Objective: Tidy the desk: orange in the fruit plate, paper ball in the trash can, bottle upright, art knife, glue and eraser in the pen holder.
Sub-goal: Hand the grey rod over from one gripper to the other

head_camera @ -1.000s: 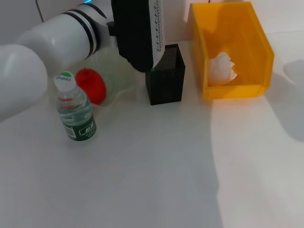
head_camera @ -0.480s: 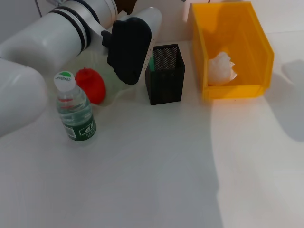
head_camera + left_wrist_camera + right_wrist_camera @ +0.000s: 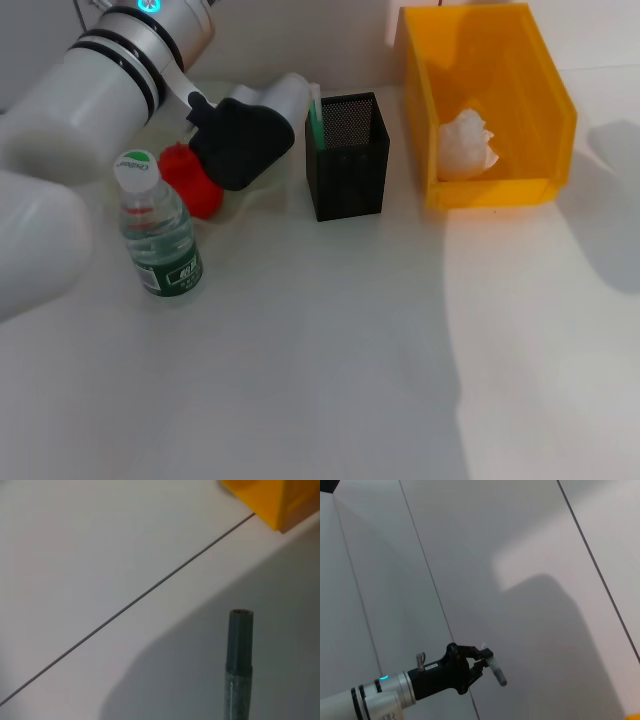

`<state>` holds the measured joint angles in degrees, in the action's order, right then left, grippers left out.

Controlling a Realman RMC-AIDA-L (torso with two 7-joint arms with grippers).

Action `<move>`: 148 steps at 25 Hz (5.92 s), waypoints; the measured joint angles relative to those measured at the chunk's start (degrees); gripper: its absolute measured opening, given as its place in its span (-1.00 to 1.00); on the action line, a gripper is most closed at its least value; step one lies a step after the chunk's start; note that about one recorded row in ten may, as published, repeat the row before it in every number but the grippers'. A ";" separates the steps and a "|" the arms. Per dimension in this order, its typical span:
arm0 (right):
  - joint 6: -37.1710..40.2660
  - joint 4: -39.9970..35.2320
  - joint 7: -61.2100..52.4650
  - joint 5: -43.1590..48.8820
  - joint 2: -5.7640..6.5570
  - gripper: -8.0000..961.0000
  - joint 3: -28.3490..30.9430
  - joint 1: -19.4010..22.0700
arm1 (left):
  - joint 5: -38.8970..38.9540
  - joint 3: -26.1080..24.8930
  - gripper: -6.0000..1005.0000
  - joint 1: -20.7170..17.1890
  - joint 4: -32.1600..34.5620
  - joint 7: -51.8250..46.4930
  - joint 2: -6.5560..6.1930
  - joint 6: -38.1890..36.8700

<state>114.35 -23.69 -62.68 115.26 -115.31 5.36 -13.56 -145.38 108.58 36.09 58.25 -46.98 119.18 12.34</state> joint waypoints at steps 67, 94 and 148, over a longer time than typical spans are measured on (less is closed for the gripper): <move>-8.48 0.20 2.31 -0.06 -2.79 0.30 -18.81 -8.93 | 45.95 37.18 -0.71 0.68 -6.34 68.98 0.00 35.95; -6.07 -8.32 0.03 -0.92 -1.75 0.30 -24.68 -8.38 | 46.34 40.17 -0.72 -1.18 -6.12 67.32 0.00 36.02; -11.50 -0.34 10.08 -11.82 -2.95 0.30 -19.95 -10.10 | 57.93 9.91 -0.72 -30.55 42.04 5.55 -1.16 -6.65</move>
<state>102.85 -24.03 -52.59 103.44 -118.26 -14.59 -23.66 -87.45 118.50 5.54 100.29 -41.43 118.02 5.70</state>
